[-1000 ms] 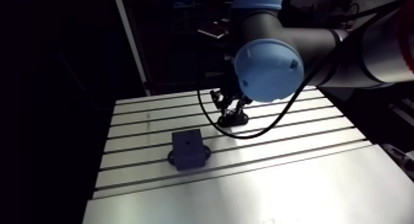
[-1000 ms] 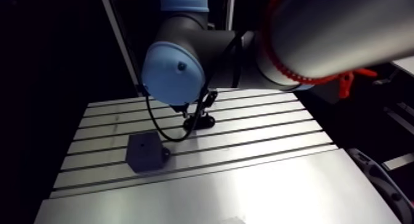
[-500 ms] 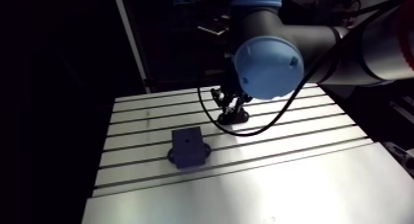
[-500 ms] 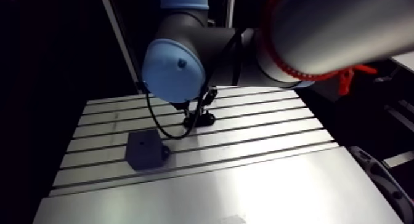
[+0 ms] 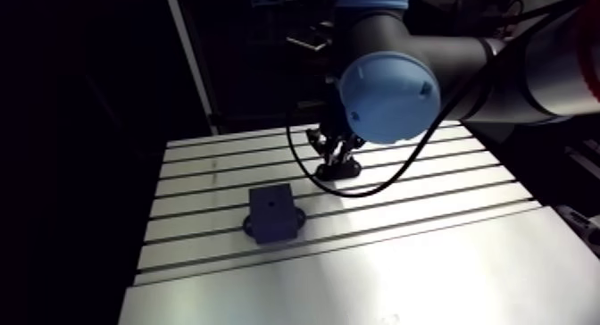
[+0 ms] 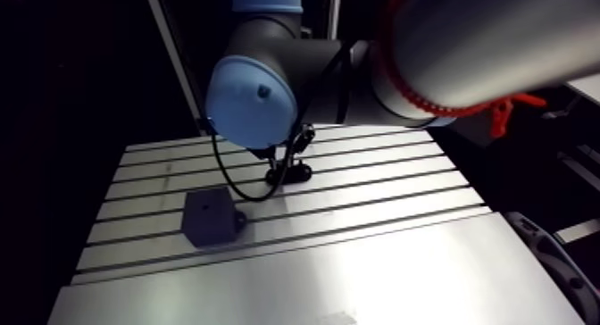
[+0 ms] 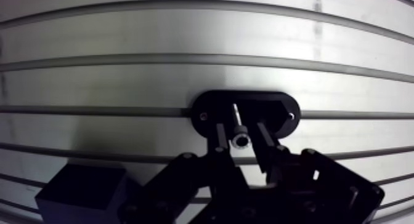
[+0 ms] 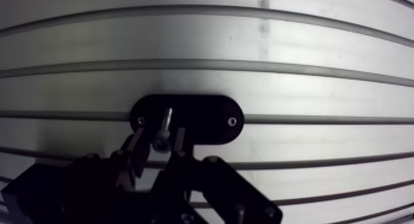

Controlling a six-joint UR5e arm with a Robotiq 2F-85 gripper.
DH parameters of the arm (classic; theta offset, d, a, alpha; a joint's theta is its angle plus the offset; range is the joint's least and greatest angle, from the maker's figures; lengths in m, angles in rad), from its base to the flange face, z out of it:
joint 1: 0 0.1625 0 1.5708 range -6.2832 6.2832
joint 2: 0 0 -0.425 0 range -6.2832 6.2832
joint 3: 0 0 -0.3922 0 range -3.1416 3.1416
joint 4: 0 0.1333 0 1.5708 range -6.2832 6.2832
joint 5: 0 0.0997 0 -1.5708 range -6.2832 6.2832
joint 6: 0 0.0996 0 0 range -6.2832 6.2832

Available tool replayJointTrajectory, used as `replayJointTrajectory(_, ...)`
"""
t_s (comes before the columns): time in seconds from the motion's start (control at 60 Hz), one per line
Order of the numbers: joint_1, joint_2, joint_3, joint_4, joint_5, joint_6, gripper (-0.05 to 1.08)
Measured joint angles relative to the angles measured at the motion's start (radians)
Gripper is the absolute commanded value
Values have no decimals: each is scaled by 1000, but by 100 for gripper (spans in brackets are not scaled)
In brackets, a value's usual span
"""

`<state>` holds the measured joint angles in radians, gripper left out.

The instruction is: Pick up the M10 bolt and insert it into the hole until fully seated.

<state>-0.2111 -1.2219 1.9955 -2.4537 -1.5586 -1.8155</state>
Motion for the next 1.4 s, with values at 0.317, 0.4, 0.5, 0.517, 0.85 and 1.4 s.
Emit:
replayJointTrajectory(0.317, 0, -1, 1, 1, -1, 0, 73)
replayJointTrajectory(0.4, 1, -1, 2, 1, 0, 0, 77)
replayJointTrajectory(0.5, 1, -1, 2, 1, 0, 0, 79)
replayJointTrajectory(0.517, 1, -1, 2, 1, 0, 0, 80)
replayJointTrajectory(0.85, 0, -8, -4, 2, 2, -8, 95)
replayJointTrajectory(1.4, 1, -76, -62, 84, 5, -36, 108)
